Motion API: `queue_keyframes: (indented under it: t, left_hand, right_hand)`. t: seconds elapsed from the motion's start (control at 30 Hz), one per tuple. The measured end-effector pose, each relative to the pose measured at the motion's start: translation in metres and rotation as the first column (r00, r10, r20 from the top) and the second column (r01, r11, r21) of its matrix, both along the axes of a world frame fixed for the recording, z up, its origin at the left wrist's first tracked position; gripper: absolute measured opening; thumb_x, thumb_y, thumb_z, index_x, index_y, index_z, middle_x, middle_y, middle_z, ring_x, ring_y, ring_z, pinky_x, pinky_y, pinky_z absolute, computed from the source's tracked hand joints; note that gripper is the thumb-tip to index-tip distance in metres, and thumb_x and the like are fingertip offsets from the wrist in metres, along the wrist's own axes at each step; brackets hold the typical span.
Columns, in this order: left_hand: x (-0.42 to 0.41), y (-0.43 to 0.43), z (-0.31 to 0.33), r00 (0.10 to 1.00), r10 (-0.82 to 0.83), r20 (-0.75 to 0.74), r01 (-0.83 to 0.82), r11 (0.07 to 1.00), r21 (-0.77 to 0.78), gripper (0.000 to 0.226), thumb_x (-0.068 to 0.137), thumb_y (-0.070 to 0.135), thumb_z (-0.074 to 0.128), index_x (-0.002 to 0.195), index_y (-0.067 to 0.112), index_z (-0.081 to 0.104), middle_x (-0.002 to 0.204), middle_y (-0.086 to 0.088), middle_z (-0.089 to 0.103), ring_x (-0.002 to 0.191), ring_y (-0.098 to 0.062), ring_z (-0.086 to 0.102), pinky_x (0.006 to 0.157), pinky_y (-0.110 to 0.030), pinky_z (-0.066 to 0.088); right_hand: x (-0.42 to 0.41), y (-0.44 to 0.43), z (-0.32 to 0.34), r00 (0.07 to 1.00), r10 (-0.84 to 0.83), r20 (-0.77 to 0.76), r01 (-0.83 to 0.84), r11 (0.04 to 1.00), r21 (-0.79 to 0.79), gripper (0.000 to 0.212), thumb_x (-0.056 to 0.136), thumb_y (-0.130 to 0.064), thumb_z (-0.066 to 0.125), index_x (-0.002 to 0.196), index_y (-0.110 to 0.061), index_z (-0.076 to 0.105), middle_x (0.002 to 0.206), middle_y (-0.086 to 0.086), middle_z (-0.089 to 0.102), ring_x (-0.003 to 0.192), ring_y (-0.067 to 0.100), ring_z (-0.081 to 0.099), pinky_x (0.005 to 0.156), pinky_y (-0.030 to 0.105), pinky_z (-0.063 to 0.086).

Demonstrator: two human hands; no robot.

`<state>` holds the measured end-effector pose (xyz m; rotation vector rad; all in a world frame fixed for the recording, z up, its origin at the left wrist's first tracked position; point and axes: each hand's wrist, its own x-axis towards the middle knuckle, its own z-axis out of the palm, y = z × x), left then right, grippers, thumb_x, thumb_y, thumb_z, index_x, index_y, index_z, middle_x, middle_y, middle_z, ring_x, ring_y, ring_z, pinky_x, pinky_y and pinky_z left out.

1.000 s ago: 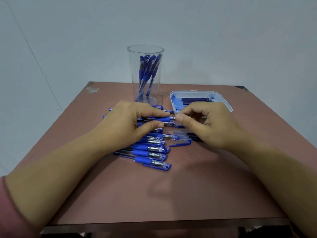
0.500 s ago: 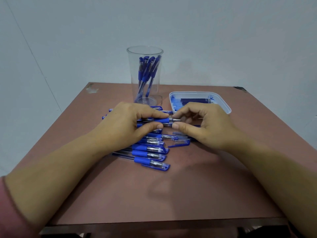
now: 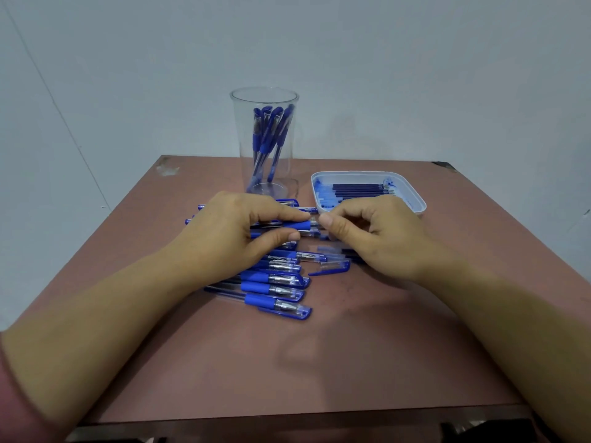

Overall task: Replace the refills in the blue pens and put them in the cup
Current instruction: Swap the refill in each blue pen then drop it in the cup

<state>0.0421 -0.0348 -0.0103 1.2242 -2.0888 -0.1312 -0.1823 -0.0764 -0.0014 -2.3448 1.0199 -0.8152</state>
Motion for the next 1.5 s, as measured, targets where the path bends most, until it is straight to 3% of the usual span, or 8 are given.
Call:
queue_keyframes:
  t: [0.1,0.2,0.33,0.6,0.87,1.07,1.3,1.5]
  left_hand:
    - [0.000,0.000,0.000,1.000,0.004,0.006,-0.004,1.000,-0.004,0.030,0.084,0.036,0.069,0.113,0.033,0.071,0.099,0.028,0.066,0.092,0.017,0.060,0.078,-0.001,0.040]
    - [0.000,0.000,0.000,1.000,0.001,-0.001,-0.001,1.000,-0.015,0.032,0.083,0.042,0.064,0.113,0.033,0.071,0.099,0.029,0.063,0.089,0.021,0.057,0.078,0.001,0.039]
    - [0.000,0.000,0.000,1.000,0.001,-0.003,-0.001,1.000,-0.008,0.033,0.083,0.042,0.064,0.114,0.033,0.071,0.101,0.026,0.067,0.092,0.018,0.059,0.079,0.000,0.039]
    - [0.003,-0.001,0.002,0.997,0.073,-0.002,-0.073,0.997,-0.030,0.027,0.085,0.031,0.071,0.111,0.035,0.071,0.092,0.042,0.053,0.086,0.025,0.054,0.076,0.002,0.037]
    - [0.008,-0.002,0.006,0.991,0.132,0.017,-0.131,0.990,-0.051,0.028,0.084,0.036,0.069,0.111,0.034,0.072,0.088,0.034,0.055,0.079,0.024,0.052,0.071,0.004,0.035]
    - [0.008,-0.002,0.005,0.991,0.131,0.005,-0.131,0.990,-0.045,0.027,0.084,0.035,0.070,0.111,0.035,0.072,0.091,0.032,0.058,0.079,0.021,0.053,0.073,0.003,0.037]
    - [0.007,-0.001,0.005,0.992,0.125,-0.007,-0.125,0.992,-0.018,0.027,0.084,0.032,0.072,0.111,0.037,0.071,0.090,0.031,0.061,0.081,0.017,0.056,0.073,0.000,0.039]
    - [0.003,0.000,0.003,0.995,0.101,-0.010,-0.101,0.994,-0.030,0.027,0.084,0.030,0.074,0.110,0.038,0.072,0.097,0.020,0.072,0.089,0.005,0.063,0.075,-0.010,0.049]
  right_hand:
    - [-0.001,-0.003,-0.002,0.999,0.020,0.043,-0.021,1.000,0.022,0.002,0.085,-0.033,0.070,0.087,-0.033,0.070,0.077,-0.008,0.069,0.071,0.008,0.063,0.069,0.027,0.054]
    - [-0.001,-0.002,-0.003,0.995,0.027,0.100,-0.034,0.997,0.066,0.012,0.080,-0.035,0.074,0.091,-0.035,0.069,0.078,-0.011,0.068,0.070,0.006,0.062,0.068,0.019,0.052]
    - [0.001,-0.002,-0.002,0.999,-0.002,0.047,0.000,0.999,0.043,0.016,0.088,-0.043,0.061,0.082,-0.032,0.071,0.077,-0.004,0.071,0.074,0.016,0.065,0.071,0.035,0.054]
    - [-0.001,-0.007,-0.001,0.986,-0.046,0.159,0.040,0.999,0.037,0.019,0.083,-0.017,0.074,0.086,-0.035,0.067,0.080,-0.005,0.069,0.072,0.008,0.062,0.067,0.012,0.048]
    - [0.000,-0.015,-0.002,0.953,-0.007,-0.302,-0.027,0.994,-0.108,0.016,0.094,-0.017,0.060,0.101,-0.028,0.069,0.088,-0.024,0.053,0.087,-0.004,0.048,0.080,0.003,0.034]
    - [0.005,-0.017,-0.005,0.904,0.030,-0.426,-0.106,0.982,-0.155,0.021,0.095,-0.017,0.057,0.109,-0.029,0.068,0.090,-0.024,0.048,0.095,0.009,0.040,0.090,0.036,0.040]
    - [-0.005,-0.017,0.000,0.975,-0.058,-0.215,0.008,0.974,-0.226,0.031,0.094,-0.007,0.051,0.110,-0.026,0.069,0.096,-0.013,0.061,0.093,0.006,0.049,0.083,0.014,0.040]
    - [0.002,-0.007,-0.003,0.999,-0.027,-0.018,0.021,0.954,-0.299,0.019,0.088,-0.032,0.064,0.106,-0.028,0.069,0.091,-0.023,0.062,0.091,0.004,0.057,0.080,0.015,0.042]
